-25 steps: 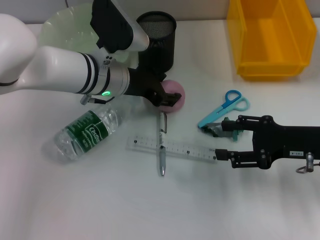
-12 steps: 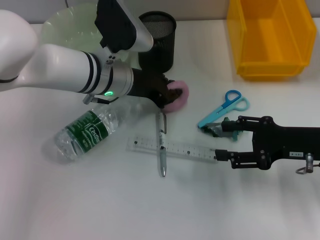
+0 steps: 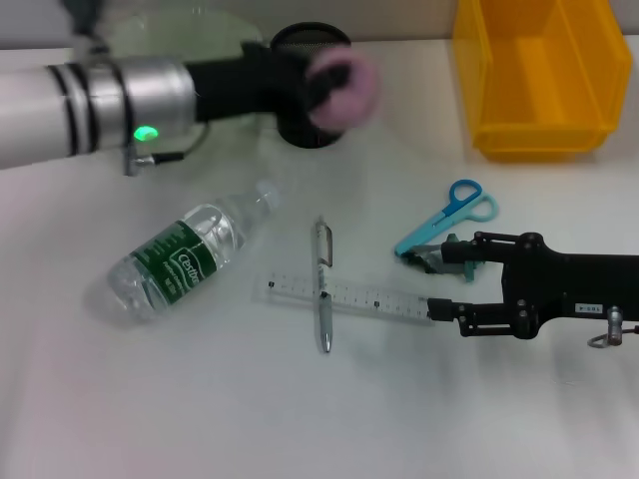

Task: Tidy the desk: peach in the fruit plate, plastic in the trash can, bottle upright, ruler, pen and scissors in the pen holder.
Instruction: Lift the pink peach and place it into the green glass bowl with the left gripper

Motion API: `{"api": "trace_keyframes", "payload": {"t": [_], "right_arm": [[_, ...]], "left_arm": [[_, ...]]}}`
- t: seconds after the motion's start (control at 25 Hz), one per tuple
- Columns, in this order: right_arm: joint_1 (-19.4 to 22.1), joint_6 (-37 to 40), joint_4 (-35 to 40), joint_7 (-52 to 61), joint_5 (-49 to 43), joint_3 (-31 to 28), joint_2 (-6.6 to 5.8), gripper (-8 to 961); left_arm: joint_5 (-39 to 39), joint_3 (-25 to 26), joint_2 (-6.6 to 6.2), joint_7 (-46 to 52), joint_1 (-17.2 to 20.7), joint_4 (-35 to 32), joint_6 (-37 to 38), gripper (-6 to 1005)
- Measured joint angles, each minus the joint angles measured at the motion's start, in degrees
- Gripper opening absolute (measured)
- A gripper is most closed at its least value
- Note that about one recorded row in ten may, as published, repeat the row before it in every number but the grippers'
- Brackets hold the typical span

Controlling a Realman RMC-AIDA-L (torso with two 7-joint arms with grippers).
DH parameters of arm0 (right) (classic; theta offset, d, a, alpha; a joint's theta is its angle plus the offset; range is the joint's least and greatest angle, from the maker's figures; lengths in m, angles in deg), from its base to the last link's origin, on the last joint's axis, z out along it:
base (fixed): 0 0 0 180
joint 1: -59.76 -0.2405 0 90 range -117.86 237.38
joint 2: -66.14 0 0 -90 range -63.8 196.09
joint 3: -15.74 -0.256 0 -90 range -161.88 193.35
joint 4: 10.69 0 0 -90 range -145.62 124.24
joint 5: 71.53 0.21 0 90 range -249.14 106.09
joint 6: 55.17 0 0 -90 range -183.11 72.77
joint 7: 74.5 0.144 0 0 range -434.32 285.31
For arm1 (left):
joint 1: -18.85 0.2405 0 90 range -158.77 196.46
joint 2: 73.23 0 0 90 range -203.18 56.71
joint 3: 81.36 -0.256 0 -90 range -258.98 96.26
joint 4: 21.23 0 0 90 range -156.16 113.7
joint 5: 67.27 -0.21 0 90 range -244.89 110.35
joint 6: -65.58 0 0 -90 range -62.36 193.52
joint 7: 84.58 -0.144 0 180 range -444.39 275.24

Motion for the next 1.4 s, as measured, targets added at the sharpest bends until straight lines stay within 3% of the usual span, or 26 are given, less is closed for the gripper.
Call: {"api": "trace_keyframes", "payload": {"t": [0.08, 0.12, 0.16, 0.2, 0.4, 0.52, 0.68, 0.8, 1.16, 1.36, 1.4], "right_arm": [[0.0, 0.0, 0.0, 0.0, 0.0, 0.0, 0.01, 780], [0.0, 0.0, 0.0, 0.0, 0.0, 0.0, 0.02, 780], [0.0, 0.0, 0.0, 0.0, 0.0, 0.0, 0.02, 780], [-0.1, 0.0, 0.0, 0.0, 0.0, 0.0, 0.02, 780], [-0.3, 0.0, 0.0, 0.0, 0.0, 0.1, 0.11, 781], [-0.4, 0.0, 0.0, -0.1, 0.0, 0.1, 0.11, 781], [-0.4, 0.0, 0.0, -0.1, 0.0, 0.1, 0.11, 780], [-0.5, 0.0, 0.0, 0.0, 0.0, 0.1, 0.19, 780], [-0.5, -0.1, 0.0, 0.1, 0.0, -0.1, 0.21, 780], [-0.5, -0.2, 0.1, 0.8, 0.5, -1.3, 0.21, 780], [-0.6, -0.2, 0.6, 3.0, 1.2, -3.5, 0.20, 780]], "left_arm": [[3.3, 1.9, -0.01, -2.3, 0.6, 1.2, 0.9, 118], [9.9, 5.8, -0.02, -7.3, 1.4, 4.7, 1.3, 110], [9.9, 5.8, -0.02, -7.3, 1.4, 4.7, 1.3, 101], [16.3, 9.3, 0.00, -12.5, 1.5, 9.4, 0.8, 93], [24.3, 14.8, 0.07, -22.1, -0.3, 18.1, -3.4, 75], [26.4, 15.8, 0.34, -28.2, -2.2, 21.8, -10.8, 64], [27.6, 16.0, 0.45, -30.4, -3.9, 24.1, -15.3, 50], [29.1, 15.8, 0.46, -31.4, -5.1, 25.7, -17.8, 99], [29.3, 16.0, 0.42, -31.4, -4.6, 25.5, -16.0, 472], [29.5, 15.9, -0.01, -29.6, -2.6, 25.3, -7.7, 680], [29.1, 15.4, -0.36, -27.5, -1.1, 24.8, -1.8, 722]]}}
